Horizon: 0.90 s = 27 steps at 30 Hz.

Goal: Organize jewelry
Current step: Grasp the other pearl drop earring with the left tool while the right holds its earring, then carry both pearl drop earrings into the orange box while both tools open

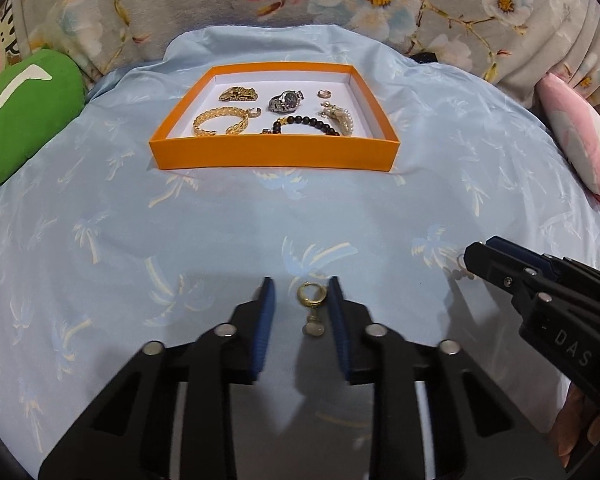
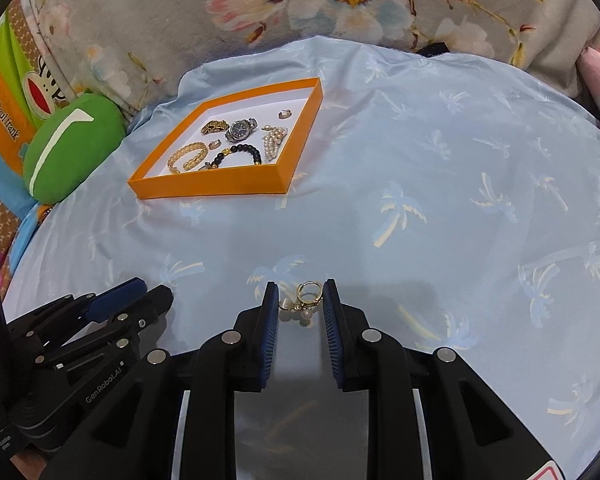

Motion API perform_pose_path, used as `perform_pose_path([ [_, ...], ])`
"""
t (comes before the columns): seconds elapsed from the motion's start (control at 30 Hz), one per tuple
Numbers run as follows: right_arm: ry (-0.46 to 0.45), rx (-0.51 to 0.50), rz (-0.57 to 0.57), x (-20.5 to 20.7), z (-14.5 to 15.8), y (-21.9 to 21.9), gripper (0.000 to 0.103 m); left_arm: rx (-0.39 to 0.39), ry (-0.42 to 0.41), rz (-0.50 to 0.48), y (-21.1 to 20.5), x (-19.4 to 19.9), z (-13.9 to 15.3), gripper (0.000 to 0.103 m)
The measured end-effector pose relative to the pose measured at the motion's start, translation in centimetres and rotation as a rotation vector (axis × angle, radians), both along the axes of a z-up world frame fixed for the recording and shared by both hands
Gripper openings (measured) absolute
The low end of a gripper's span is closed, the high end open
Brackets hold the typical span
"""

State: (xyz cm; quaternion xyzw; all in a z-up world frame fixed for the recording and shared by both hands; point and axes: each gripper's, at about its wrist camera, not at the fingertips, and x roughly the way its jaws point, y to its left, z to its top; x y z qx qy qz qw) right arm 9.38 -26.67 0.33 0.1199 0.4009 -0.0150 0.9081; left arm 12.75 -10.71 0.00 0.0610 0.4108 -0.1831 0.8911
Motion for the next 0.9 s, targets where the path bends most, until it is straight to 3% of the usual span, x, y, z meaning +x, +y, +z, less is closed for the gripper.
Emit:
perform_pose_path([
  [0.03, -0.001, 0.002, 0.002, 0.0, 0.0, 0.0, 0.021, 0.0, 0.001, -0.005, -0.1, 0.0, 0.0, 0.014],
  [0.27, -0.011, 0.01, 0.004, -0.2, 0.2, 0.0, 0.021, -0.037, 0.005, -0.017, 0.3, 0.0, 0.4, 0.014],
  [0.47, -0.062, 0.02, 0.021, -0.1, 2.2, 0.2, 0.021, -0.089, -0.019, -0.004, 2.3, 0.7, 3.0, 0.014],
  [0.7, -0.13, -0.014, 0.07, 4.8, 5.6, 0.7, 0.021, -0.101, -0.09, 0.017, 3.6, 5.1, 6.6, 0.014],
  [0.9, -0.156, -0.002, 0.082, 11.2, 6.1, 0.9, 0.021, -0.101, -0.119, 0.034, 2.8, 10.7, 7.4, 0.014],
])
